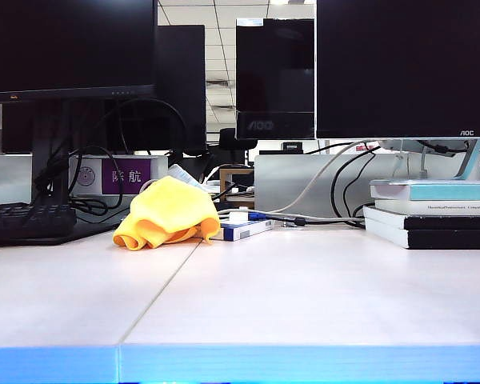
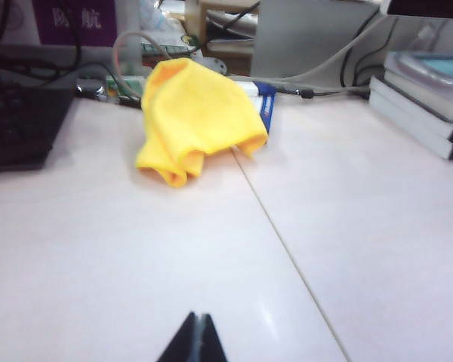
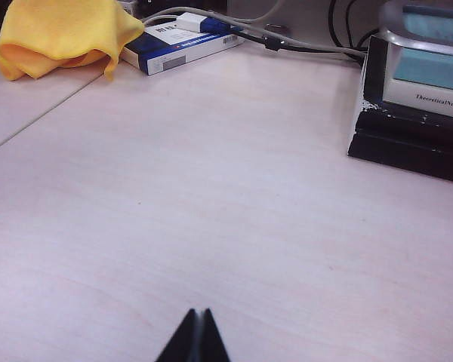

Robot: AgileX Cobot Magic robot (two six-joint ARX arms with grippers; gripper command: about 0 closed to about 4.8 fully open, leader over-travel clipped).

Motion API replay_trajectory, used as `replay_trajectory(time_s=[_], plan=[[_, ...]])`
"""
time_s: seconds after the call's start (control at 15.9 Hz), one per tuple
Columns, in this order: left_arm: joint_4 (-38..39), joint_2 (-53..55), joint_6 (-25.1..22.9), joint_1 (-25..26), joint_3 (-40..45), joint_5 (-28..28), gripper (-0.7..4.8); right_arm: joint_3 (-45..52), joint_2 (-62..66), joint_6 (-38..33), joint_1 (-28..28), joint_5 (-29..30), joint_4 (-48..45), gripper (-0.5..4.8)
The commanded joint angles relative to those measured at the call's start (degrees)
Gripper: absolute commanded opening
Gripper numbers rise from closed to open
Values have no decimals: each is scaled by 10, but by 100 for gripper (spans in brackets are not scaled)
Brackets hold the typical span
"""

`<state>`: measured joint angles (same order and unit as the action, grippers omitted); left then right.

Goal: Wipe the table from back to front using the rag.

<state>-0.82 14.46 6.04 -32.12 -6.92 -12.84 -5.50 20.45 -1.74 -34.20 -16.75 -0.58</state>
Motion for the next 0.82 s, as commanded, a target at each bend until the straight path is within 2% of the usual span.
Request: replay_trajectory(time_s=[0.06, 0.19, 0.44, 0.5, 0.57, 0.63, 0.82], plan=[[-35, -76, -4, 87, 46, 31, -6, -3, 0, -2, 0, 0, -9, -1], [-20, -128, -40, 168, 65, 78, -6, -3, 0, -2, 0, 2, -9, -1], [35, -144, -48, 245, 65, 111, -6, -3, -1, -2, 0, 2, -5, -1], [75, -144, -60, 245, 65, 130, -6, -3, -1, -2, 0, 2, -5, -1], [116, -144, -79, 245, 65, 124, -6, -3, -1, -2, 0, 2, -5, -1], [115, -144, -99, 245, 65, 117, -6, -3, -1, -2, -1, 2, -5, -1], [115, -144, -106, 245, 65, 95, -6, -3, -1, -2, -1, 2, -5, -1]])
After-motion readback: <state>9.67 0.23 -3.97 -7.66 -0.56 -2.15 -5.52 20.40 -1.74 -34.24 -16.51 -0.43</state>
